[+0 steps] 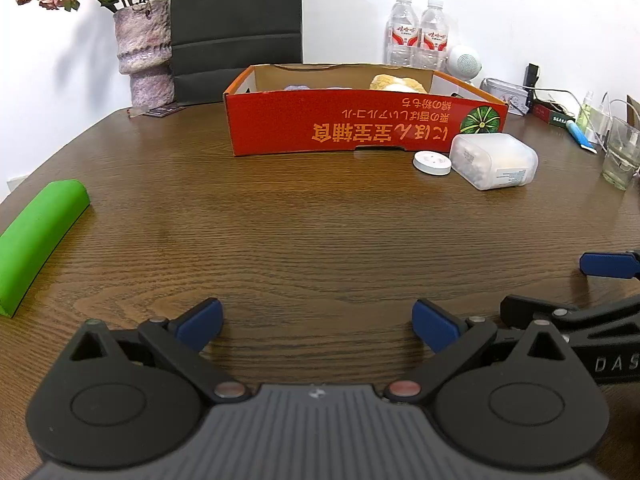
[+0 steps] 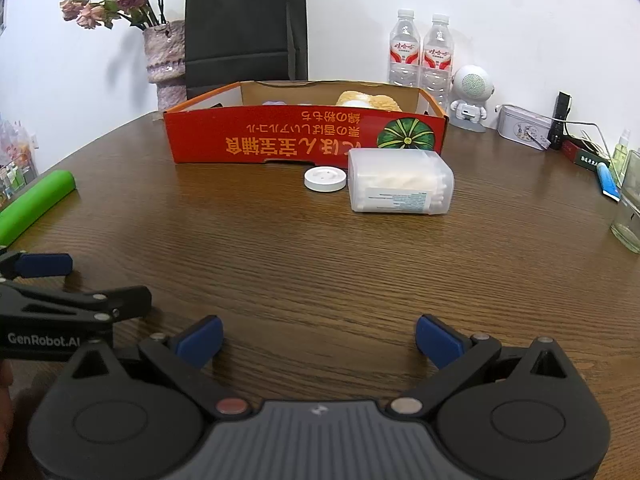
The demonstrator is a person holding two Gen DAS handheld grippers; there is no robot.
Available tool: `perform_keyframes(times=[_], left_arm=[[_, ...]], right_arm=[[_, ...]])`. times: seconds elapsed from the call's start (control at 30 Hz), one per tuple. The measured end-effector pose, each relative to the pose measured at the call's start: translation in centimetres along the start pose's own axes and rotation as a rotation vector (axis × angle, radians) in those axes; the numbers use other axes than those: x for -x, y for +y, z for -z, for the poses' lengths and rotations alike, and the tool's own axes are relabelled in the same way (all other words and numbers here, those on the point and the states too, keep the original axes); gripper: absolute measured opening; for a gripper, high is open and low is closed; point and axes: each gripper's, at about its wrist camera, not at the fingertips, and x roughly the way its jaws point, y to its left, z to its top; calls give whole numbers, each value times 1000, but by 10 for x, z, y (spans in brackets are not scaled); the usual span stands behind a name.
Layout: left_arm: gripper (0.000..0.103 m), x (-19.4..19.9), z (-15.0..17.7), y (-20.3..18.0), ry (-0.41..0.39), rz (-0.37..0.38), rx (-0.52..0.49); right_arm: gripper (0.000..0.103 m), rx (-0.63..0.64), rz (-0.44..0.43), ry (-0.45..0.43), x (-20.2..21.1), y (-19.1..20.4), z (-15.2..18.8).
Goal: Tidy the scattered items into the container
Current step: 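Grasp the white plastic box with the right gripper while the left gripper grasps the white round disc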
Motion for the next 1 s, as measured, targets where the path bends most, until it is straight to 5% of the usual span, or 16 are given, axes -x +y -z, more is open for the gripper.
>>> perform_keyframes(times=[0.03, 0.17, 0.3, 0.43, 0.5, 0.57, 0.63, 0.7, 0.83, 0.87, 1.0], left_arm=[[103, 3, -7, 3, -20, 17, 13], [103, 9, -53, 6, -180, 130, -77], [103, -33, -85, -11, -140, 202, -185], [103, -71, -99, -33, -94, 245, -239], [103, -85, -102, -41, -113, 281, -272], [103, -101, -108, -46, -120, 295, -282], [98, -115, -112, -49, -99, 322, -278], [76, -127, -115, -54, -51, 346, -273], [55, -144, -115, -62, 1, 329, -253], [40, -144, -114, -64, -7, 318, -258], [40, -135, -108, -68, -10, 310, -265]], right_arm=[[94, -15, 4, -34, 5, -3, -4], [103, 22, 34, -155, 6, -17, -44], [103, 43, 114, -109, -46, -38, -85], [99, -64, 76, -24, -87, -65, -100], [82, -70, 27, -15, -95, -70, -99], [82, -105, 6, -12, -96, -80, -97], [82, -155, 20, -20, -92, -92, -95], [82, -223, 31, -44, -83, -108, -93], [82, -324, 10, -106, -67, -134, -90], [82, -341, -1, -116, -65, -137, -90], [82, -330, -28, -121, -66, -132, -90]])
